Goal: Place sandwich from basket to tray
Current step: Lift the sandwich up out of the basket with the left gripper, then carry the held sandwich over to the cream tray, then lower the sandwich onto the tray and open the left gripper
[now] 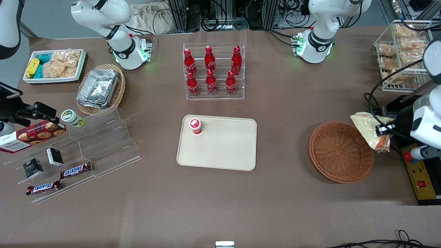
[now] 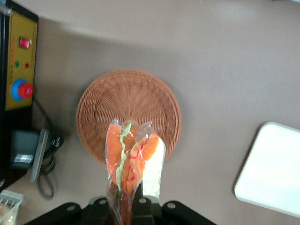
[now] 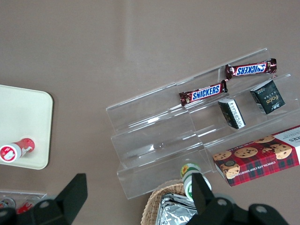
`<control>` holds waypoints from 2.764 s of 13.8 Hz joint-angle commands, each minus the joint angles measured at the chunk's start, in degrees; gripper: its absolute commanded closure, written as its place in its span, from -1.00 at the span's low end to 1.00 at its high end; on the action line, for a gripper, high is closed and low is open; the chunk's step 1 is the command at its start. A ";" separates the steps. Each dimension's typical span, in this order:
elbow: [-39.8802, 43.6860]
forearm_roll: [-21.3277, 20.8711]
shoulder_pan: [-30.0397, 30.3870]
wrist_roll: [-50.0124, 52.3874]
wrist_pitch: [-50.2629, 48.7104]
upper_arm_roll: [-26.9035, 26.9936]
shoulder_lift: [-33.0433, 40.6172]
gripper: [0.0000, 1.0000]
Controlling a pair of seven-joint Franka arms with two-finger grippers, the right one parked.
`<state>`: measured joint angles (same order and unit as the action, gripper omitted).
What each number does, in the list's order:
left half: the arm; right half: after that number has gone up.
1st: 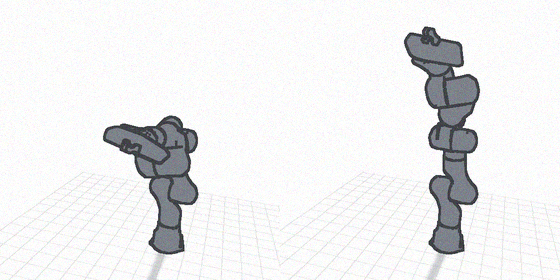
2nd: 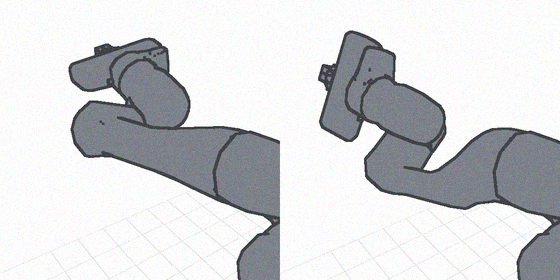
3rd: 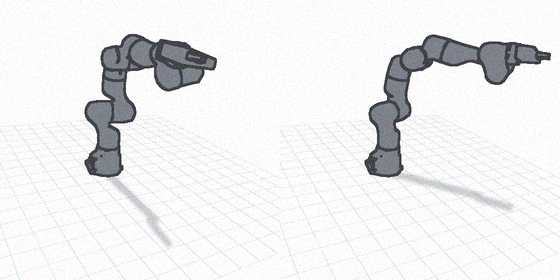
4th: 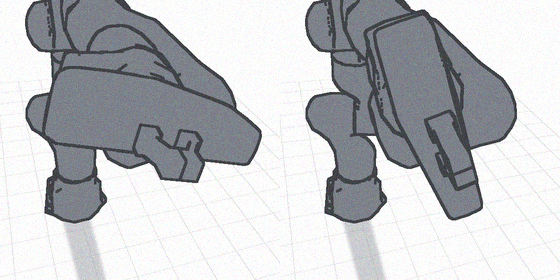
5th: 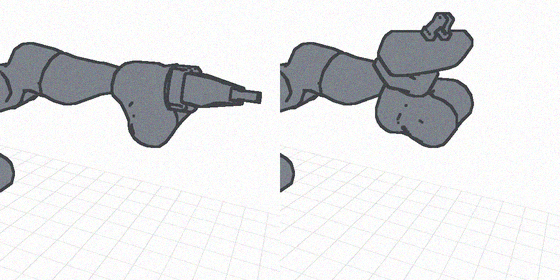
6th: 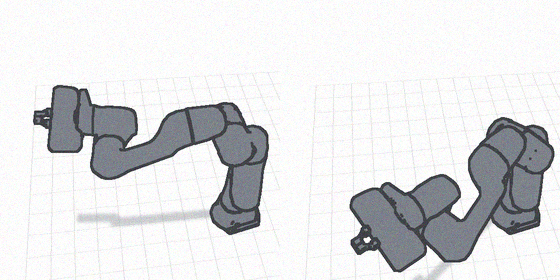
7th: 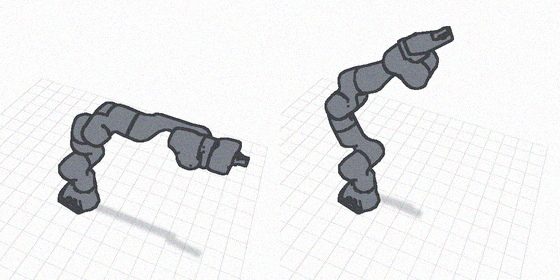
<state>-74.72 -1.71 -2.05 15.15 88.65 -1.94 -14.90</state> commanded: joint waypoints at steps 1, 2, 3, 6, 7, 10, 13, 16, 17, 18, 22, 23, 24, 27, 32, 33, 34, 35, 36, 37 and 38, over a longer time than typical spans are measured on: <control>6.77 -2.50 -3.82 1.97 -9.25 0.01 0.22 0.90; 6.87 -2.94 -5.67 4.42 -10.59 0.01 0.83 0.90; 6.87 -3.04 -7.69 7.32 -10.69 0.01 1.71 0.91; 6.69 -2.95 -15.94 18.03 -11.39 0.09 1.55 0.91; 6.60 -2.86 -18.58 21.46 -11.30 0.10 1.37 0.91; 6.43 -1.90 -23.51 28.60 -10.34 -0.25 -2.22 0.90; 6.43 1.79 -26.42 33.52 -5.52 -0.26 -6.96 0.90; 6.34 3.46 -29.40 37.30 1.07 -0.26 -12.85 0.90; 6.25 3.47 -30.29 38.45 3.35 -0.26 -15.05 0.90; 5.90 3.29 -30.99 38.89 5.64 -0.26 -16.98 0.90; 2.21 2.94 -32.75 39.69 15.57 -0.26 -26.02 0.89; 2.30 2.68 -32.84 39.60 16.55 -0.26 -28.67 0.89; 2.38 2.50 -32.84 39.43 18.04 -0.26 -30.61 0.89; 2.30 2.59 -32.76 39.08 22.01 -0.17 -32.47 0.85; 2.82 2.42 -32.58 41.00 22.10 0.18 -31.25 -1.00; 2.91 2.24 -32.49 43.01 21.92 0.36 -29.24 -1.00; 2.83 2.15 -32.14 44.33 21.57 0.62 -26.78 -1.00; 2.65 2.15 -32.05 45.13 20.87 1.49 -23.89 -1.00; 2.39 2.15 -32.05 45.84 19.56 3.68 -20.81 -1.00; 2.39 2.15 -32.05 46.89 17.81 5.18 -18.26 -1.00; 2.39 2.24 -31.96 47.51 16.22 6.41 -15.54 -1.00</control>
<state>-70.00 0.95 -34.05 60.45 107.92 2.27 -37.01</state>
